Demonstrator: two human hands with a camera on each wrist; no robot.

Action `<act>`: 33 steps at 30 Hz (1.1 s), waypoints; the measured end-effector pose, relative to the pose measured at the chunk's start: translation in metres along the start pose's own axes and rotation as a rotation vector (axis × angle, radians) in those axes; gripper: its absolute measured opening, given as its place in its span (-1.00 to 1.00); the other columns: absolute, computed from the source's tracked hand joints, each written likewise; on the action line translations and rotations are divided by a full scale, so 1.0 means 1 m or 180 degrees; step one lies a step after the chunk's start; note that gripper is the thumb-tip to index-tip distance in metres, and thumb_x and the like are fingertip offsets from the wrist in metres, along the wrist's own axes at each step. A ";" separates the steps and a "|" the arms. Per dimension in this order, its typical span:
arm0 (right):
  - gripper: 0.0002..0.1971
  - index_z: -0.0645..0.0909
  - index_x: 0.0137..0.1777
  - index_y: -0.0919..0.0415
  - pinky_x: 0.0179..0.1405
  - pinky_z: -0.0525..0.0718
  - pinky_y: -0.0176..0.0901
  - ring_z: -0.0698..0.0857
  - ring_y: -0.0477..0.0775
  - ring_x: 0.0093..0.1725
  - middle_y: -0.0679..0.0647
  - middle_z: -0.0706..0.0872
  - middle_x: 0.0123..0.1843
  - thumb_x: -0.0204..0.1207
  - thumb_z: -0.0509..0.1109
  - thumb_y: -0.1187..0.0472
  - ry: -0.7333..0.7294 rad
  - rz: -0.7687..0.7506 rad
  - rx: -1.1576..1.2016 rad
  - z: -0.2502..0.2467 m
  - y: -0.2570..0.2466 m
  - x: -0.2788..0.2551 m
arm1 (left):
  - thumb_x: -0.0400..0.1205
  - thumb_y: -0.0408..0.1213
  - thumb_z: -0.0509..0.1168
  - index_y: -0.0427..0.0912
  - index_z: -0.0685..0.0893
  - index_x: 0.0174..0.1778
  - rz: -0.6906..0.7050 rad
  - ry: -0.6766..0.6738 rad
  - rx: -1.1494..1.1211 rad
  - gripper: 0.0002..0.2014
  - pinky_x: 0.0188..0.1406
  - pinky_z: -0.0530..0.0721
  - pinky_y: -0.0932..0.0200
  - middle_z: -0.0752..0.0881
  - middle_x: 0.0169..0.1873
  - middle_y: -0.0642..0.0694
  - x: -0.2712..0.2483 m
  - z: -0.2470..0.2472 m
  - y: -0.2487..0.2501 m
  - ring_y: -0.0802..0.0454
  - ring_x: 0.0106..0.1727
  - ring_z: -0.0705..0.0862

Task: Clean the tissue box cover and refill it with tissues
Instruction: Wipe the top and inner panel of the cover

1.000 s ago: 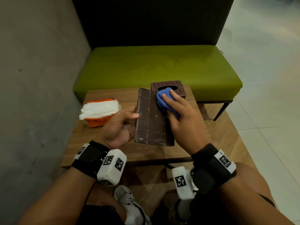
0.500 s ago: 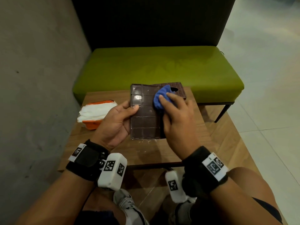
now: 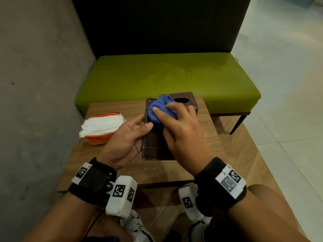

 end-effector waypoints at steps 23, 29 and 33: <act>-0.56 0.68 0.50 0.07 0.30 0.63 0.07 0.54 0.17 0.35 0.18 0.53 0.43 0.64 0.38 0.31 0.0247 0.0336 0.0166 -0.013 0.017 -0.016 | 0.81 -0.40 0.19 -0.32 0.52 0.66 0.0173 0.0593 0.0065 -0.55 0.38 0.79 -0.24 0.70 0.49 -0.42 0.002 -0.013 0.008 -0.23 0.35 0.81; -0.53 0.59 0.60 -0.05 0.46 0.58 -0.28 0.60 -0.14 0.44 -0.02 0.61 0.46 0.74 0.34 0.32 0.0171 0.0915 0.1827 -0.019 0.013 -0.001 | 0.84 -0.42 0.14 -0.35 0.42 0.72 0.0130 0.0466 0.0152 -0.53 0.58 0.62 -0.30 0.64 0.56 -0.40 -0.002 -0.017 -0.007 -0.34 0.60 0.62; -0.49 0.55 0.63 -0.02 0.55 0.61 -0.09 0.61 -0.18 0.51 -0.11 0.62 0.51 0.75 0.33 0.39 0.0129 0.1185 0.2510 -0.019 0.024 -0.002 | 0.74 -0.48 0.27 -0.34 0.51 0.66 0.0103 0.0469 0.0595 -0.50 0.59 0.62 -0.19 0.71 0.51 -0.32 -0.006 -0.016 -0.005 -0.25 0.59 0.65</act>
Point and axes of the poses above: each hand's wrist, its own x-axis towards the middle knuckle, its own z-axis out of the palm, y = z × x, the point moved 2 cm from there along x, towards the middle knuckle
